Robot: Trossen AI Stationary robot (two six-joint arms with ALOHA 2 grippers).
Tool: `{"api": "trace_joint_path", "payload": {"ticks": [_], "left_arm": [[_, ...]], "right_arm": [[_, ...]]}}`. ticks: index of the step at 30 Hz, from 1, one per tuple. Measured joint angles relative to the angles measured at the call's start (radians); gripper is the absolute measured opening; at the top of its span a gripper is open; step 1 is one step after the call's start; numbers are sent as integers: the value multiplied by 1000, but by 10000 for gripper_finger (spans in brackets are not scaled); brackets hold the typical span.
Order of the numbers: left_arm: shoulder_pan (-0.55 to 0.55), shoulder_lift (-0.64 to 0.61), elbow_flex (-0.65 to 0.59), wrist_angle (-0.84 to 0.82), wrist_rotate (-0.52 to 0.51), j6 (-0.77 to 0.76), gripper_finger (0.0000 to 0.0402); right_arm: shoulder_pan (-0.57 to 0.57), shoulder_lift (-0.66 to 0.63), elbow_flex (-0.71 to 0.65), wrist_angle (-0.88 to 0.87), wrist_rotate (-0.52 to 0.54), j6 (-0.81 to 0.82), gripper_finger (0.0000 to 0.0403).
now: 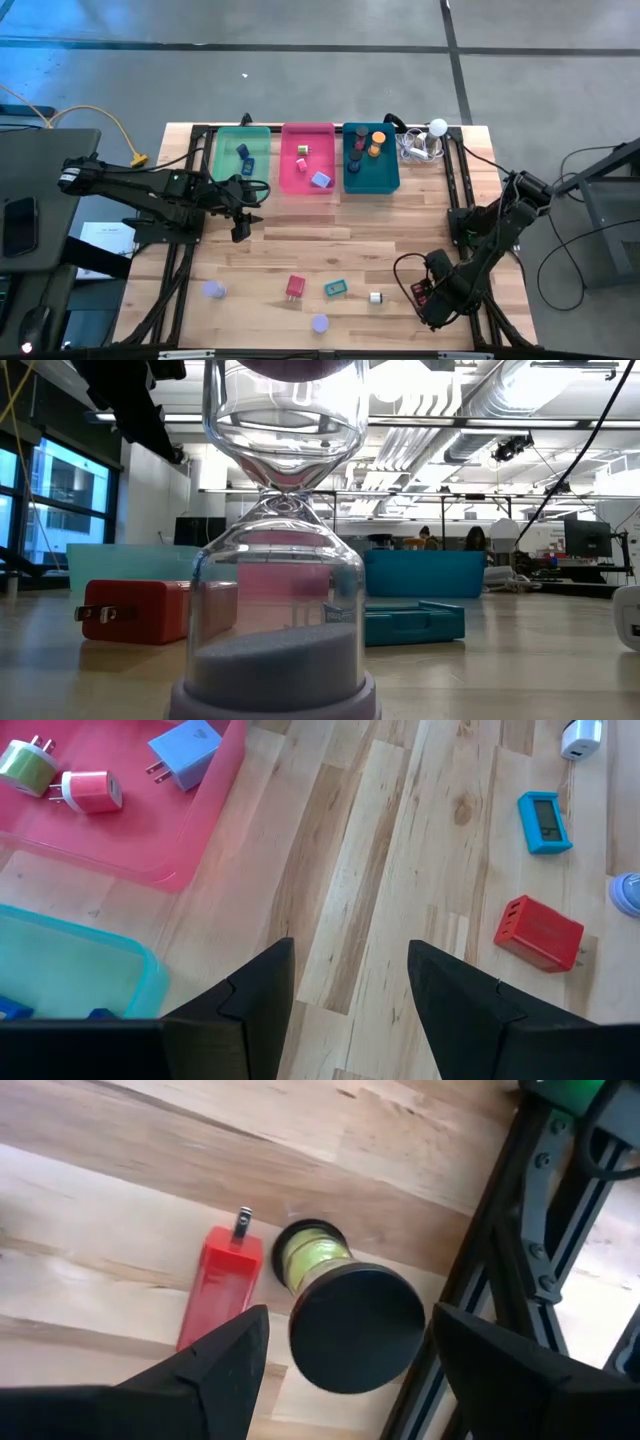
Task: Pick & Place Office items
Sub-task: Put the green hourglass into the blue bin
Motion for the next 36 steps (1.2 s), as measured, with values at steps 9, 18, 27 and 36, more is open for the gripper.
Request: {"api": "trace_joint_path", "payload": {"ticks": [9,18,27,36], "left_arm": [[0,0,0,0,0,0,191],[0,0,0,0,0,0,191],[0,0,0,0,0,0,191],[0,0,0,0,0,0,191]], "right_arm": [[0,2,-90,99,-14,-11,270],[0,2,-126,155,-29,-18,251],[0,1,-125,166,-33,-67,191],[-27,0,-126,165,-49,-105,191]]}}
